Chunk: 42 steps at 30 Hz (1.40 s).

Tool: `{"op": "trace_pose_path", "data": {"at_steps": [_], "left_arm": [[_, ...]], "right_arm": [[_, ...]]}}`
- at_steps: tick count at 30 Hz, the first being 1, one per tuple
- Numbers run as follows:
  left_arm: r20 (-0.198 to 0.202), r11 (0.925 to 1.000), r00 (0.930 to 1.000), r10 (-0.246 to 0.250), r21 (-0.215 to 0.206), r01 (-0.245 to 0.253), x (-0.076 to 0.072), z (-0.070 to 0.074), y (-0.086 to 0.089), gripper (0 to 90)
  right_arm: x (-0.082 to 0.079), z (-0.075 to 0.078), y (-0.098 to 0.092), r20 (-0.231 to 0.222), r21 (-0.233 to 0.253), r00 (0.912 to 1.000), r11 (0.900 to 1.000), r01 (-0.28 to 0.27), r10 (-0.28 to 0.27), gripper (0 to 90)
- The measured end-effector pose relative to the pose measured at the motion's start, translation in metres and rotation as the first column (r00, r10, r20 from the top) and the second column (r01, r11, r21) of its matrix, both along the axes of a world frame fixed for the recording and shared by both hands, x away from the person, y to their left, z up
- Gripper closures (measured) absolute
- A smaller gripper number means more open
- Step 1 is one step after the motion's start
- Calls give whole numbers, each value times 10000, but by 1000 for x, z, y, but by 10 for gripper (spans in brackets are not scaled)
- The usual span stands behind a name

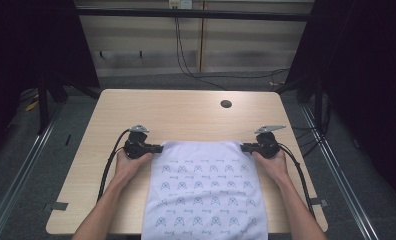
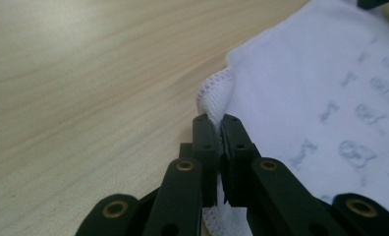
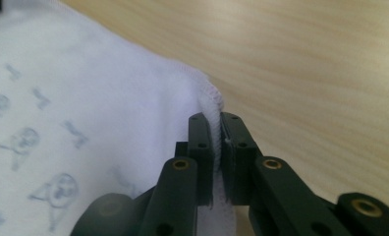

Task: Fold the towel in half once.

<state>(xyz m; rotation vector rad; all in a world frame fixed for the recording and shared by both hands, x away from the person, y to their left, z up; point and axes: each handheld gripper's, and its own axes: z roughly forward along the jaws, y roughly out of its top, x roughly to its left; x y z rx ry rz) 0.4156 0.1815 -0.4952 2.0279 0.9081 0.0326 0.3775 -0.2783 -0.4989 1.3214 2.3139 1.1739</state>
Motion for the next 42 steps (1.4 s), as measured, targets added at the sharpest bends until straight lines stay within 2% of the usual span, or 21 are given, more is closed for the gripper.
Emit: {"op": "trace_pose_path", "data": {"at_steps": [4,5,7,10,11,13,17,21,24,26,28,29,31,32,34,37,38,42], "left_arm": [[613,9982,9981,86,-596,-49,-6,22,10,872],[755,9955,9970,189,-942,-117,-7,28,14,873],[902,9926,9956,238,-1204,-128,-8,36,16,873],[1072,9905,9940,202,-1376,-53,-5,48,15,873],[1133,9913,9932,277,-1312,-127,-3,54,15,873],[1421,9876,9891,378,-1562,-153,1,69,15,874],[1856,9856,9818,396,-1692,-78,8,97,16,874],[2219,9822,9731,618,-1870,-198,14,125,18,874],[2247,9791,9718,721,-2017,-260,17,136,16,873],[2442,9782,9663,814,-2053,-306,19,142,15,874],[2555,9703,9620,966,-2397,-338,22,152,16,874],[2635,9695,9594,1007,-2426,-352,24,159,16,874],[2825,9775,9542,986,-2070,-397,26,170,13,874],[2887,9777,9523,989,-2065,-390,26,171,13,874],[2834,9690,9540,976,-2457,-261,21,168,14,874],[2840,9715,9562,707,-2371,-14,4,154,15,874],[2829,9721,9563,735,-2346,-53,-1,149,16,874],[2567,9724,9661,276,-2308,335,-26,129,18,874]], "right_arm": [[-4,24,-7,532,1044,9986,9945,-14,-41,859],[-5,31,-8,712,1179,9975,9930,-76,-9,860],[-6,45,-8,922,1406,9957,9899,-177,47,862],[-3,65,-9,1121,1538,9937,9878,-240,66,863],[-1,71,-9,1159,1545,9932,9877,-237,57,864],[5,86,-12,1326,1642,9912,9862,-204,-16,864],[16,110,-18,1580,2123,9866,9772,58,-402,865],[27,137,-20,1985,2216,9779,9749,203,-655,867],[33,157,-21,2142,1880,9746,9818,247,-656,867],[37,172,-22,2256,1749,9720,9842,268,-665,867],[38,183,-24,2324,1785,9698,9834,321,-738,868],[40,188,-24,2376,1820,9683,9827,342,-777,868],[40,199,-25,2506,1994,9649,9795,280,-786,873],[39,203,-24,2589,2127,9623,9767,278,-838,874],[36,202,-24,2738,2372,9580,9713,187,-853,874],[25,186,-25,2643,2370,9619,9715,60,-704,874],[18,177,-28,2616,2491,9632,9685,-49,-625,874],[-9,150,-36,2284,2724,9733,9613,-417,-225,874]]}}
